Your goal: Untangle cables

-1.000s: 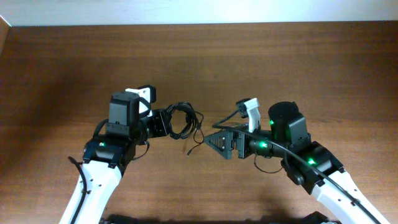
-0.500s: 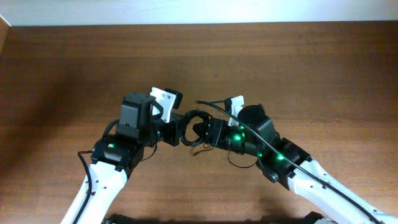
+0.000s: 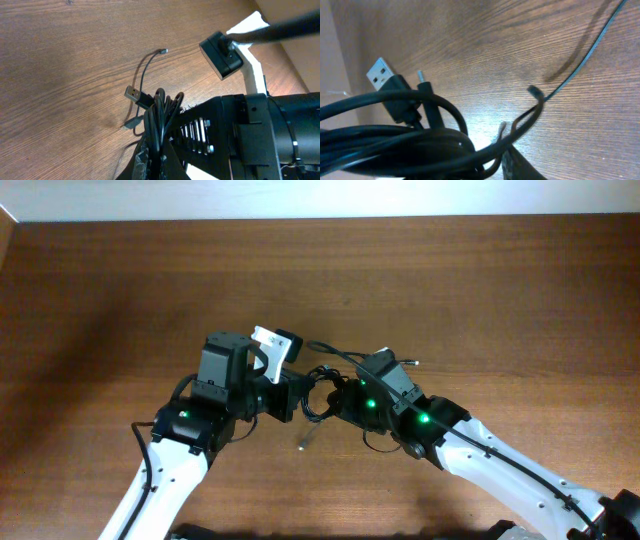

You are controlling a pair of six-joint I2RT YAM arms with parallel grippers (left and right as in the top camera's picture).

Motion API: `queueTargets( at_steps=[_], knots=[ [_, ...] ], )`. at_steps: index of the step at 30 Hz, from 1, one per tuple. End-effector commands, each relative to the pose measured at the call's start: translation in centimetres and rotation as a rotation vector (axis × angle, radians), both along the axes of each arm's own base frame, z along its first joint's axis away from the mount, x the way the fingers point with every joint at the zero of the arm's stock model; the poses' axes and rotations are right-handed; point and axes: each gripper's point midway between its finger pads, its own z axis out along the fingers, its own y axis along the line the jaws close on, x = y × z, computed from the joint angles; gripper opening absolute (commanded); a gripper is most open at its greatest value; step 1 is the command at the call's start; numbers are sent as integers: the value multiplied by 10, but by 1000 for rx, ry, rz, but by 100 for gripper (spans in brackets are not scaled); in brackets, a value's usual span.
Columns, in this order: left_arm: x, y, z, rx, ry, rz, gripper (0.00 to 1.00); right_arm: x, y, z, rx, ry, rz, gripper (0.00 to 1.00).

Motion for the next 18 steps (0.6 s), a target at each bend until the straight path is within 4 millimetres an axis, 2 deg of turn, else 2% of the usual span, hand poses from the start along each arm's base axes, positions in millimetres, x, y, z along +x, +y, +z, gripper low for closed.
queueTargets(
  at_steps=[1,3,4,6,8,9,10,11,13,14,16,18],
  knots=[
    [6,4,18,-11,-65,13,0,-6,-17,-24,-76,45,-22,6],
    [7,4,17,-8,-66,16,0,-18,-5,-20,-25,67,79,4],
    [11,11,13,29,-68,54,0,-25,4,-14,11,60,157,4],
    [15,25,2,101,-53,118,0,-26,24,11,80,-103,364,4],
    [14,25,-4,109,-29,118,0,-39,52,50,229,-301,617,4],
    [20,36,-10,101,47,247,0,-46,56,58,265,-339,684,4],
    [26,55,-16,96,116,420,0,-52,58,61,284,-362,742,4],
    [31,67,-18,84,146,516,0,-60,61,64,313,-378,793,4],
    [39,92,-18,1,220,694,0,-90,65,81,441,-447,995,4],
    [43,106,-18,-35,248,773,0,-95,65,84,465,-462,1030,4],
    [44,113,-18,-46,256,800,0,-94,65,85,465,-472,1034,4],
    [37,110,-24,-42,297,784,0,-97,70,105,538,-582,1094,4]
  ],
)
